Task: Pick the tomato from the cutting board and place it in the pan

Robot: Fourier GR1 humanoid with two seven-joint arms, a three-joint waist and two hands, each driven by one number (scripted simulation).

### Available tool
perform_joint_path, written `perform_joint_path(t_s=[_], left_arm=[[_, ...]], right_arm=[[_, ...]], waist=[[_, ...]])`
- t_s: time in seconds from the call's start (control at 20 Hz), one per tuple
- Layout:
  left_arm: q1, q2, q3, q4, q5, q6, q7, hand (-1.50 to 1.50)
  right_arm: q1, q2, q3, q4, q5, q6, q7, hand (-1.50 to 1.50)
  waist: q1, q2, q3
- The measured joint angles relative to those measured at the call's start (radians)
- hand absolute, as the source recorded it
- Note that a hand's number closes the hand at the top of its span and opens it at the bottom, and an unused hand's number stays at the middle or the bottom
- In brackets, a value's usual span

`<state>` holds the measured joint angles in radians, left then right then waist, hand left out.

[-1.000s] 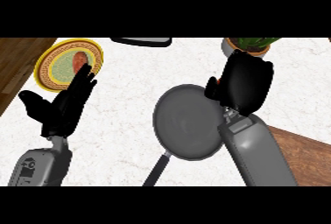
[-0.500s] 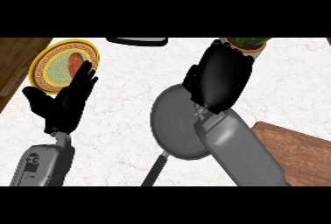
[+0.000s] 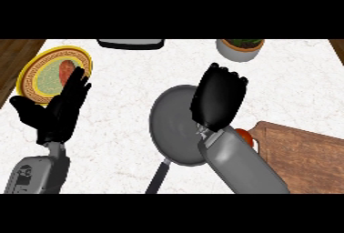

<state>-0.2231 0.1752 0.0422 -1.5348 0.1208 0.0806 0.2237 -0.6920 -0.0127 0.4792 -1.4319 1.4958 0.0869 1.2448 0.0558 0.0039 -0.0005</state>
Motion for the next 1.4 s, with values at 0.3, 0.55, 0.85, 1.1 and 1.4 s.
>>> perform_joint_path(t_s=[0.3,0.55,0.85,1.1,1.4], left_arm=[[0.017,-0.001,0.0,-0.028,-0.003,0.005,0.008,0.0],[0.025,0.006,0.008,-0.04,0.007,-0.003,0.021,0.0],[0.032,0.003,0.009,-0.047,0.006,-0.002,0.015,0.0],[0.025,0.011,0.019,-0.049,0.009,-0.003,0.025,0.0],[0.049,0.012,0.026,-0.05,0.006,0.0,0.017,0.0]], right_arm=[[0.059,0.0,0.039,0.093,-0.05,-0.113,-0.022,1.5],[0.114,0.0,-0.008,0.174,-0.096,-0.196,-0.04,-1.5],[0.197,0.001,-0.089,0.199,-0.195,-0.318,-0.068,-1.5],[0.236,0.001,-0.067,0.202,-0.235,-0.45,-0.102,-1.5],[0.311,0.003,-0.092,0.077,-0.219,-0.671,-0.161,-1.5]], waist=[[-0.011,0.002,0.001],[-0.013,0.006,0.002],[-0.02,0.005,0.003],[-0.024,0.002,0.003],[-0.049,-0.006,0.002]])
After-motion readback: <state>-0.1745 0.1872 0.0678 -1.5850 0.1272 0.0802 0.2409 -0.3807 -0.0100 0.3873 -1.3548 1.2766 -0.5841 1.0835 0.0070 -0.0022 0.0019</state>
